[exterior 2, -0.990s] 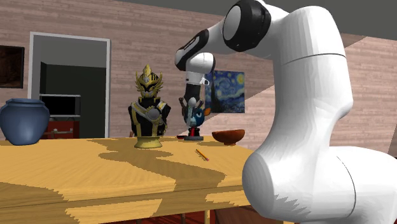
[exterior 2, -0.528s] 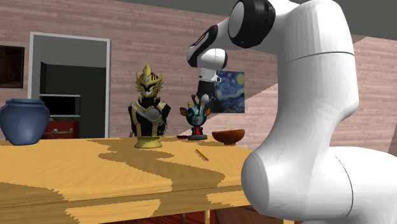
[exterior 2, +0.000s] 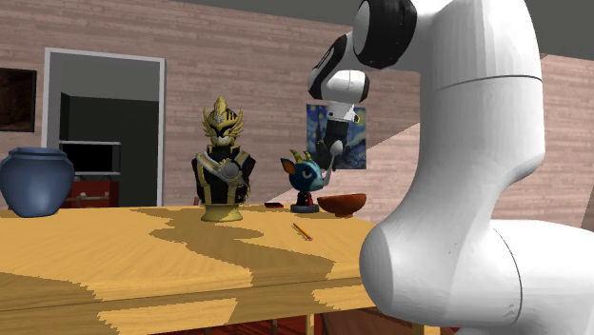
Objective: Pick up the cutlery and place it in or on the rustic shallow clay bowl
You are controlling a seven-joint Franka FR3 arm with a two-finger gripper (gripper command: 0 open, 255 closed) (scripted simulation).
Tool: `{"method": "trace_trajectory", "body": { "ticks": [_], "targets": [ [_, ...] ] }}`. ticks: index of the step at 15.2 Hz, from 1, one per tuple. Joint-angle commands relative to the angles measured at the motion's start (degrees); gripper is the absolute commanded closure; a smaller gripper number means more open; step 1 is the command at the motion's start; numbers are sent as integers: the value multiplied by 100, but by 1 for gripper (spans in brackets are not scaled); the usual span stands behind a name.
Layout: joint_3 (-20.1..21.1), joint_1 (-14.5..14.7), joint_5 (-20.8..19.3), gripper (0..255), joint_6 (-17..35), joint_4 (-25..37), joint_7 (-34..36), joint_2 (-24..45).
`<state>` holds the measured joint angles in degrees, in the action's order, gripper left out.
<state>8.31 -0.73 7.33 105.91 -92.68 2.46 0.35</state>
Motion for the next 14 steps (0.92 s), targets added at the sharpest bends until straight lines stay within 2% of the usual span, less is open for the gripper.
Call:
{"method": "trace_trajectory", "body": {
  "ticks": [1,14],
  "targets": [
    [-151,-154,75,255,-125,41,-310,-50],
    [-159,-159,140,255,806,-1011,-471,-159]
  ]
}}
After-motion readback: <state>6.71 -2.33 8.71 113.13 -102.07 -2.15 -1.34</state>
